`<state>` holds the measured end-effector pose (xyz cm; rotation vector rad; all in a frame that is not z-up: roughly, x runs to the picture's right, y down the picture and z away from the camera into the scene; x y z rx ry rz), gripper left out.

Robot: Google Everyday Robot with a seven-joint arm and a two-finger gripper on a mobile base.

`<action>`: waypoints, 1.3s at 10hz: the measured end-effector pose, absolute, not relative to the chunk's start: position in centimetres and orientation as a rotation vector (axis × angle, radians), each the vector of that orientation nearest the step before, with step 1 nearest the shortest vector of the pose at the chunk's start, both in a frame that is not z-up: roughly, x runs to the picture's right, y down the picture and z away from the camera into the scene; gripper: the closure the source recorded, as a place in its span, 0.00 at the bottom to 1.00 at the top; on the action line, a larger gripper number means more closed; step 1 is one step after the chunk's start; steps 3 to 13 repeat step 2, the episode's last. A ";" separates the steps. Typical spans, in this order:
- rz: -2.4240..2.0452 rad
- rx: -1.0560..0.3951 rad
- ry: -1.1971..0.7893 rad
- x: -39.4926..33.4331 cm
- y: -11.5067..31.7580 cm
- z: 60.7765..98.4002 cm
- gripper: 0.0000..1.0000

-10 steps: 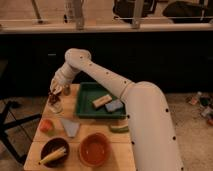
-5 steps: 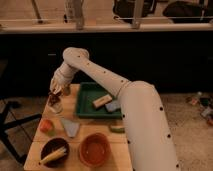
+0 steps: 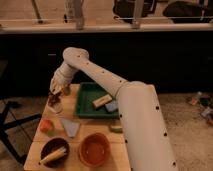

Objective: Place grapes in paper cup

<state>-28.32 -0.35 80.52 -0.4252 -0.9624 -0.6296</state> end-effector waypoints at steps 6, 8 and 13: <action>-0.629 -0.425 -0.962 -28.2 -0.4 80.5 0.96; -0.629 -0.425 -0.962 -28.2 -0.4 80.5 0.96; -0.629 -0.425 -0.962 -28.2 -0.4 80.5 0.96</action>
